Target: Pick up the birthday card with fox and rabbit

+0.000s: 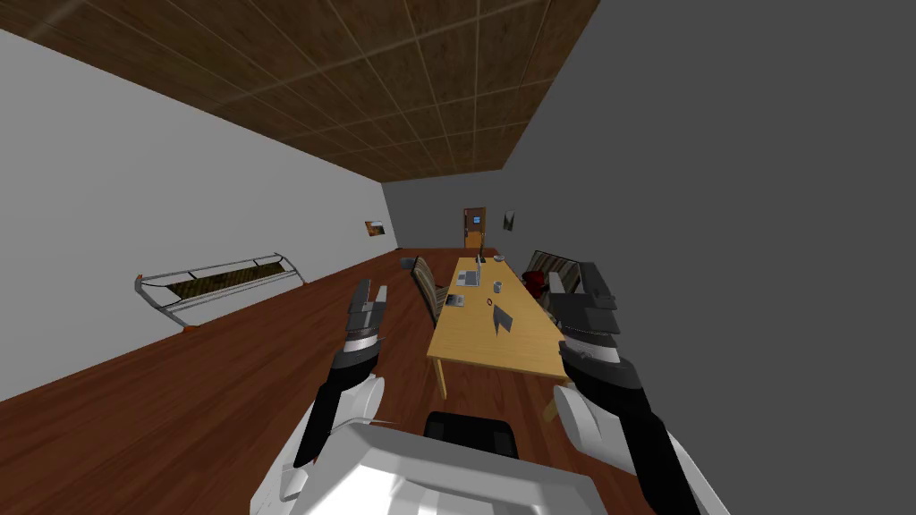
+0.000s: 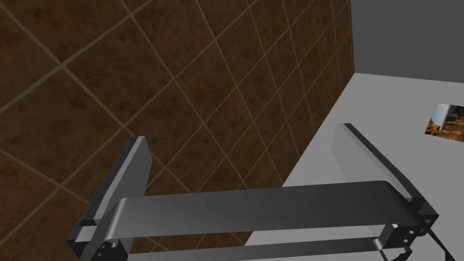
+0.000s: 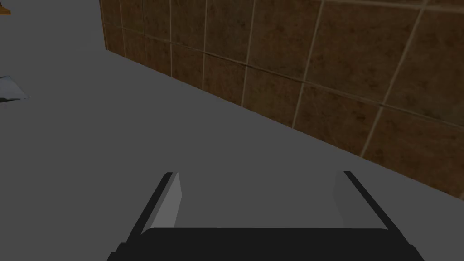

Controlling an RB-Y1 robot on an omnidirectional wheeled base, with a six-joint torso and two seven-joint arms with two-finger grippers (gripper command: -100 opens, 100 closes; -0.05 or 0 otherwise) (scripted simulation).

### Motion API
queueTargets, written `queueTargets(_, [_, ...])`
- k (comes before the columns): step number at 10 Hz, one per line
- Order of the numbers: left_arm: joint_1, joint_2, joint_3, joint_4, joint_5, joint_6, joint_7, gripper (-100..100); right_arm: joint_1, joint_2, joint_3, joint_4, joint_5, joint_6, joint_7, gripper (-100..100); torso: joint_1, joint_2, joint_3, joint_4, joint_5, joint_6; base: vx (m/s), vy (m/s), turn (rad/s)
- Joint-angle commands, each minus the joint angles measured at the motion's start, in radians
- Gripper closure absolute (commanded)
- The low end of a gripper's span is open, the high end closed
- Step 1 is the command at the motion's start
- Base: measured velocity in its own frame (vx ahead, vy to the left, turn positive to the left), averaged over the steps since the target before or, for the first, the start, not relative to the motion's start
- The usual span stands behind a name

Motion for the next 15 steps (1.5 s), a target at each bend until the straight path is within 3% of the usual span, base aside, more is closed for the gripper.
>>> queueTargets(1, [0.000,0.000,0.000,0.000,0.000,0.000,0.000,0,-0.008,-0.038,0.002,0.020,-0.003,0.015,0.007,-100,0.000,0.000,0.000,0.000,0.000,0.000,-0.008,0.074,0.081])
queueTargets(6, [0.000,0.000,0.000,0.000,0.000,0.000,0.000,0,-0.044,-0.153,0.013,0.120,-0.015,0.089,0.041,-100,0.012,0.000,0.000,0.000,0.003,0.000,0.003,0.174,0.106])
queueTargets(7, [0.000,0.000,0.000,0.000,0.000,0.000,0.000,0,-0.044,-0.153,0.013,0.124,-0.015,0.089,0.041,-100,0.014,0.000,0.000,0.000,0.003,0.000,0.014,0.128,0.017])
queueTargets(10, [0.000,0.000,0.000,0.000,0.000,0.000,0.000,0,-0.077,-0.231,0.024,0.216,-0.024,0.161,0.074,-100,0.010,-0.001,0.000,0.000,0.002,0.000,0.017,0.163,0.131])
queueTargets(11, [0.000,0.000,0.000,0.000,0.000,0.000,0.000,0,-0.077,-0.231,0.024,0.225,-0.024,0.161,0.074,-100,0.014,-0.002,-0.001,0.000,0.003,0.000,0.037,0.151,0.053])
queueTargets(13, [0.000,0.000,0.000,0.000,0.000,0.000,0.000,0,-0.102,-0.286,0.032,0.303,-0.028,0.216,0.102,-100,0.009,-0.001,-0.001,0.000,0.002,0.000,0.019,0.167,0.151])
queueTargets(14, [0.000,0.000,0.000,0.000,0.000,0.000,0.000,0,-0.102,-0.286,0.032,0.307,-0.028,0.220,0.102,-100,0.012,-0.001,-0.001,0.000,0.003,0.000,0.021,0.150,0.034])
queueTargets(15, [0.000,0.000,0.000,0.000,0.000,0.000,0.000,0,-0.115,-0.315,0.037,0.345,-0.030,0.252,0.117,-100,0.010,0.000,0.000,0.000,0.003,0.000,0.027,0.148,0.130])
